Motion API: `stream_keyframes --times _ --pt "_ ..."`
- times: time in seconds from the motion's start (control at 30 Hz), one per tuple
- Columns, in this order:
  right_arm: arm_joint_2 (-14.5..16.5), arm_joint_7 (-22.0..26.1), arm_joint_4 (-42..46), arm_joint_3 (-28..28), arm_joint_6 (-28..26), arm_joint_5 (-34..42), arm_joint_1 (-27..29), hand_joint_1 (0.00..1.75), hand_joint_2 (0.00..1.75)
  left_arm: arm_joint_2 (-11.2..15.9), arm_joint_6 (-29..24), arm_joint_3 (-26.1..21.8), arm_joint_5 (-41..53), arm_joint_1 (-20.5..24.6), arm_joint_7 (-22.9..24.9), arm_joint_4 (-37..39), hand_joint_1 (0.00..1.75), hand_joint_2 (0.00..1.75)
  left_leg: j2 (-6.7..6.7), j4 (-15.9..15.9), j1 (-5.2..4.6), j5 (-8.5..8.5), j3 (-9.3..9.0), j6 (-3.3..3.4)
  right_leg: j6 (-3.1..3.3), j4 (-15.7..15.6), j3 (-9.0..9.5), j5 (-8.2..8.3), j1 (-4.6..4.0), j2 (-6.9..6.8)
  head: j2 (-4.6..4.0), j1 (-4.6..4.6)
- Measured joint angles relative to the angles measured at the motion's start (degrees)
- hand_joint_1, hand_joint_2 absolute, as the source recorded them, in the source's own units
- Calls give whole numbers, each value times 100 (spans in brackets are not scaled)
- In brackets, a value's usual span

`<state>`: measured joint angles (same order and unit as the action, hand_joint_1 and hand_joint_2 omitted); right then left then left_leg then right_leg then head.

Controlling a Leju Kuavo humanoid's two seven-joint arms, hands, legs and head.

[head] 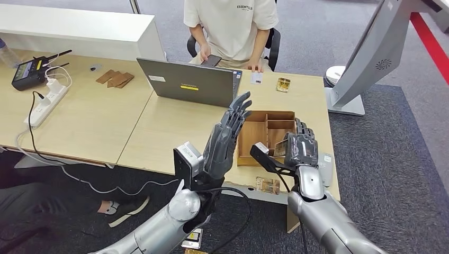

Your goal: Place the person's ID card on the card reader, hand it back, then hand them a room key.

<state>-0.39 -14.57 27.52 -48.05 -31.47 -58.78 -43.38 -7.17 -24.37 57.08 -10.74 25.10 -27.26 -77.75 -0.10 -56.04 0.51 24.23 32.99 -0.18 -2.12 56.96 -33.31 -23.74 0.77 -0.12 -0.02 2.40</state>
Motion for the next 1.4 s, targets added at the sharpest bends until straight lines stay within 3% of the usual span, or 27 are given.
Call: stream_keyframes --times 0.33,0.77,1.0,1.4 --pt "-195 -338 582 193 -11 -139 -256 175 175 -4 86 -5 57 -1 -12 28 0 0 0 0 0 0 0 0 0 0 0 0 0 0 0 -1" --pt "-311 -327 950 279 52 -289 -332 175 175 -72 213 -1 45 9 -44 88 0 0 0 0 0 0 1 0 0 0 0 0 0 0 0 0" --pt "-179 -503 1117 255 625 -737 -1011 175 175 -180 501 5 27 33 -107 167 0 0 1 0 0 -1 2 0 0 1 -2 0 0 1 0 -1" --pt "69 -685 744 232 1258 -728 -2023 175 175 -423 841 13 -36 103 -278 463 0 0 0 0 0 -1 2 0 0 0 -2 0 0 1 0 0"
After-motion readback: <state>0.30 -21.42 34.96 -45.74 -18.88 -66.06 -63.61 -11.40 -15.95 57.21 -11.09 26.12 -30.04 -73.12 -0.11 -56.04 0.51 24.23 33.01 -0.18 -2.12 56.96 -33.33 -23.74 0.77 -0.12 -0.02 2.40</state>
